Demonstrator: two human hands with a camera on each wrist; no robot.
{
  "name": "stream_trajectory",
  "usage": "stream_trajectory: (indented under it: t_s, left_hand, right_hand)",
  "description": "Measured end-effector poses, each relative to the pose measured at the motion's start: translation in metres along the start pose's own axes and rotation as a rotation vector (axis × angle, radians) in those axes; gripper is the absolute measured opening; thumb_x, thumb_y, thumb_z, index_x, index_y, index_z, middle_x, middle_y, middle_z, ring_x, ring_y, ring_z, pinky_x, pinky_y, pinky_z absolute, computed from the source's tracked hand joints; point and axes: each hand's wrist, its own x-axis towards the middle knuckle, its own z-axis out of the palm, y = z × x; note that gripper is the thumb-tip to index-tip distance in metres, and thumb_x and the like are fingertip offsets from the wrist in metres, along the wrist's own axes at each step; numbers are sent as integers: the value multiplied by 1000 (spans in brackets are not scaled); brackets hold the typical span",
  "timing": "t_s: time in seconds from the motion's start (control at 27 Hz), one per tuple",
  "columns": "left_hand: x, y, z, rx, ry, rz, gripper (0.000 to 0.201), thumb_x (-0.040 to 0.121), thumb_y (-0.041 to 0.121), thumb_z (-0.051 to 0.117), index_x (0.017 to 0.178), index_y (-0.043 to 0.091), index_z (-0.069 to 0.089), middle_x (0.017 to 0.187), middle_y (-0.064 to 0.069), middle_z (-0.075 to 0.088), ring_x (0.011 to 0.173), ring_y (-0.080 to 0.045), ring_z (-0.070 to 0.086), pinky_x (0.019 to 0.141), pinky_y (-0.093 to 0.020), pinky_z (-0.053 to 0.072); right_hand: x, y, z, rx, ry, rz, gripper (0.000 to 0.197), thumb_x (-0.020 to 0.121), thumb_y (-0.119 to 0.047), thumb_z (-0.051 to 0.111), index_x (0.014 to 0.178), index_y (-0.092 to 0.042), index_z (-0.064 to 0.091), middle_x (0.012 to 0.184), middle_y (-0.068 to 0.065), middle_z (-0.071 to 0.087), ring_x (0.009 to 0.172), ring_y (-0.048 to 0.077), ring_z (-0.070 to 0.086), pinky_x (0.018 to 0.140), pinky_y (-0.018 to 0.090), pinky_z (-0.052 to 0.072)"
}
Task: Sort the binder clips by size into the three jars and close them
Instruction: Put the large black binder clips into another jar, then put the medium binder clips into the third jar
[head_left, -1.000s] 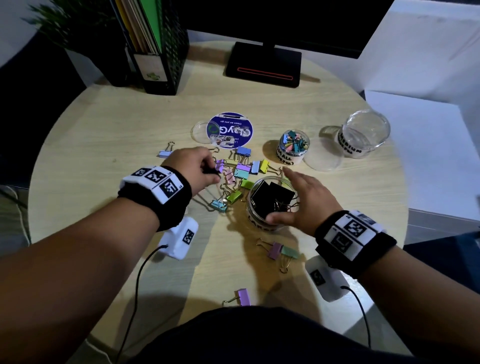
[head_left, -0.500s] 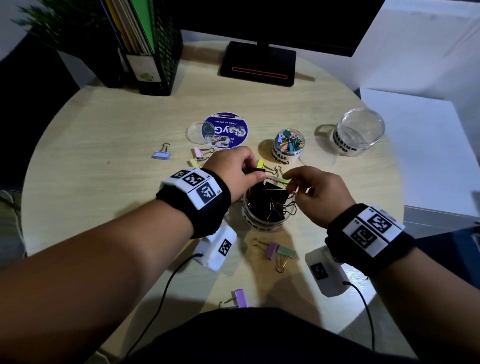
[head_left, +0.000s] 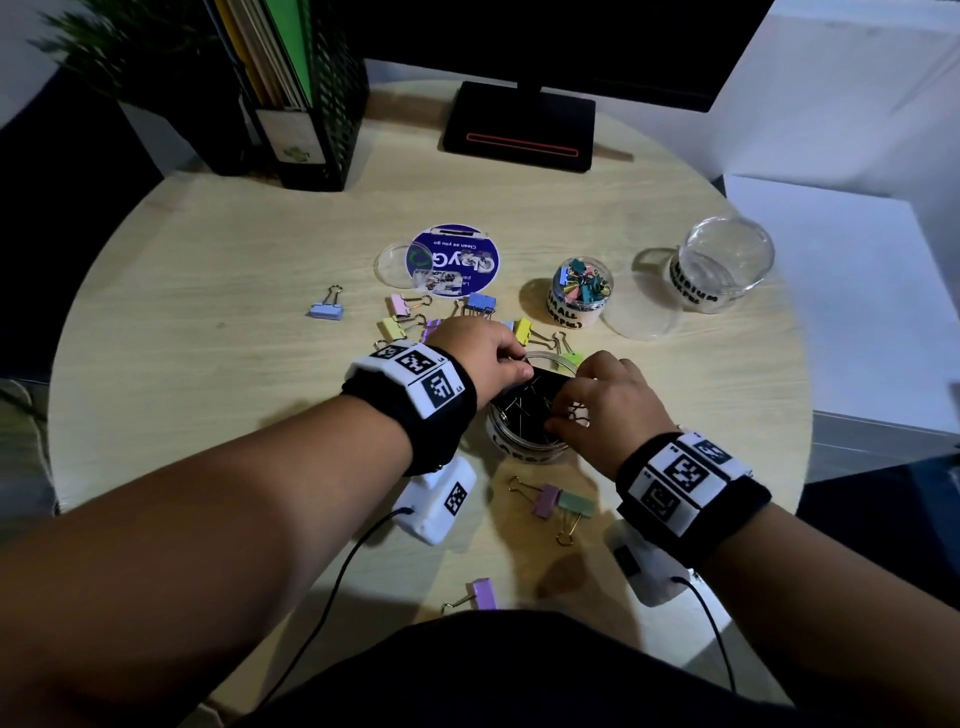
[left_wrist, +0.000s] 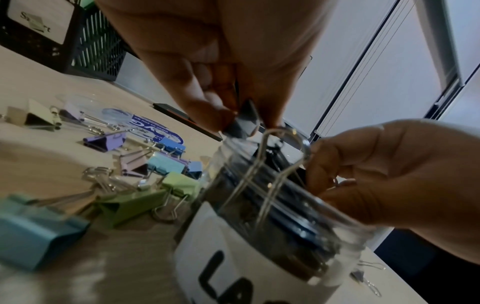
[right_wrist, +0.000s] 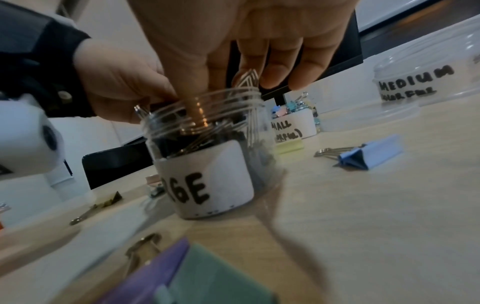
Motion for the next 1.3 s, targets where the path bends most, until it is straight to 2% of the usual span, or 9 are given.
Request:
stream_trajectory:
  t_s: [0.19,0.26,0.37,0.52,0.74,0.85,1.0,1.11,1.3]
  left_hand:
    - [-8,-4,-2,-51,31,47,27,86,41,62,104,23,69,100,3,69,91,-14,61,84,-26,48]
    - [-13,-10,-2,-109,74,35,24,90,36,58,104,21,69,102,3,69,92,-14,62,84,-23,46]
    - [-18,-18,3,-114,71,-11,16,89,27,61,100,21,71,100,4,70,91,-12,61,80,-17,41]
    - [-21,-16,11,-52,33,0,14,87,26,63,95,20,72,96,3,68,89,-14,61,76,-18,42]
    - [-18,-14,17,-52,33,6,12,86,24,65,95,20,72,97,3,69,88,-14,62,80,-21,45]
    - [-17,-18,22,-182,73,-6,14,87,25,62,100,22,67,97,5,68,81,-12,61,78,-22,48]
    - [-14,-10,26,-306,142,12,19,91,25,57,109,21,64,100,5,67,88,-14,63,84,-26,50]
    - [-13,3,25,-164,37,35,28,91,28,57,119,26,60,104,6,64,90,-11,59,79,-19,43]
    - [-9,23,30,122,-231,75,40,84,36,67,122,29,57,121,10,59,101,-9,57,82,-20,46]
  right_hand:
    - [-5,0,4,71,115,-30,25,71,-26,71,93,-15,65,106,10,55,100,33,48,84,41,44]
    - [-10,2,3,133,132,-20,43,66,-38,73,101,-16,60,112,9,53,104,31,46,88,42,43]
    - [-11,4,2,137,47,-13,86,54,-58,78,124,-18,47,131,6,46,121,26,40,101,42,38]
    - [-5,0,7,94,-69,4,114,48,-55,83,141,-21,25,146,1,33,133,21,30,110,38,30]
    - [-4,-1,10,101,-63,43,112,48,-50,85,139,-23,24,139,0,39,126,20,40,106,34,35]
    - [-5,1,4,114,-32,31,104,49,-51,83,133,-24,30,132,0,46,118,20,46,101,30,39]
    - [-7,14,-16,185,84,56,96,50,-49,83,129,-20,36,125,2,52,114,19,49,95,27,40]
    - [-4,40,-40,191,194,140,97,47,-48,86,127,-21,37,122,2,54,111,20,52,94,28,41]
    - [4,104,-65,171,271,404,95,44,-46,88,123,-23,38,122,5,55,110,25,54,91,35,47]
